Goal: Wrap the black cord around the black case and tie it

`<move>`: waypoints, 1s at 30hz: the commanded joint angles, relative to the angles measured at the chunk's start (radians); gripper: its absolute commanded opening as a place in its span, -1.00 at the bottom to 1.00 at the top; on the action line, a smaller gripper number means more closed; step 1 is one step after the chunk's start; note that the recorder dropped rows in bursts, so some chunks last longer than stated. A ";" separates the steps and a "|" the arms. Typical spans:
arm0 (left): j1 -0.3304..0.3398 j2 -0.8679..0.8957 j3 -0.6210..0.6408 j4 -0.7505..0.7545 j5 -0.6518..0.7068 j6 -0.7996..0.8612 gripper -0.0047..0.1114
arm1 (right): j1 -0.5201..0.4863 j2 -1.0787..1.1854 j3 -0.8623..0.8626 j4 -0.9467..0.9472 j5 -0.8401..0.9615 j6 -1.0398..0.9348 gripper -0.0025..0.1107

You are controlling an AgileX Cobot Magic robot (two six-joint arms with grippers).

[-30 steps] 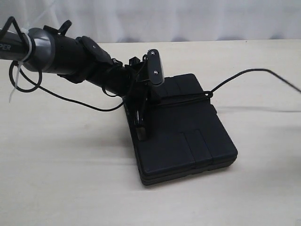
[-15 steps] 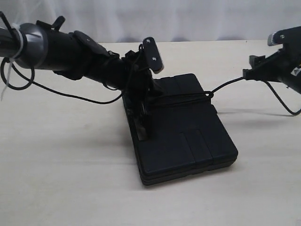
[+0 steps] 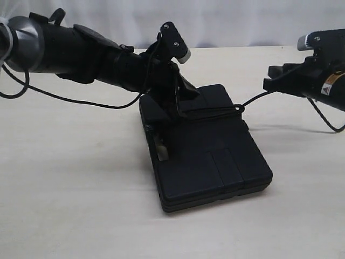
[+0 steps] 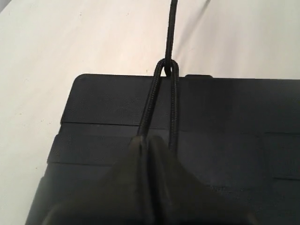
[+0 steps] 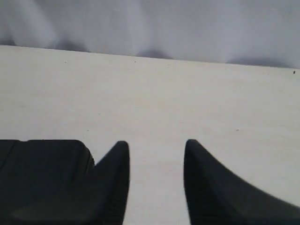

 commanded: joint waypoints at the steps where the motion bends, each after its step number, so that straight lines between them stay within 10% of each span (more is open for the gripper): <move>1: 0.000 -0.007 0.000 -0.028 0.017 0.002 -0.92 | -0.003 0.045 -0.002 -0.019 0.012 0.022 -0.88; 8: 0.002 -0.085 0.017 -0.004 -0.062 -0.043 -0.92 | -0.003 0.066 -0.052 -0.019 0.190 0.036 -0.88; 14: 0.022 -0.304 0.169 -0.365 -0.212 0.258 -0.92 | -0.003 -0.203 0.230 0.005 -0.612 0.031 -0.88; 18: 0.073 -0.352 0.201 -0.365 -0.085 0.258 -0.92 | -0.003 -0.264 0.311 0.187 -0.580 -0.062 -0.88; 24: 0.081 -0.380 0.221 -0.301 -1.069 0.165 -0.92 | -0.003 -0.295 0.322 0.227 -0.537 -0.120 -0.88; 30: 0.081 -0.441 0.531 0.386 -1.624 -0.937 -0.92 | -0.003 -0.316 0.330 0.298 -0.487 -0.178 -0.88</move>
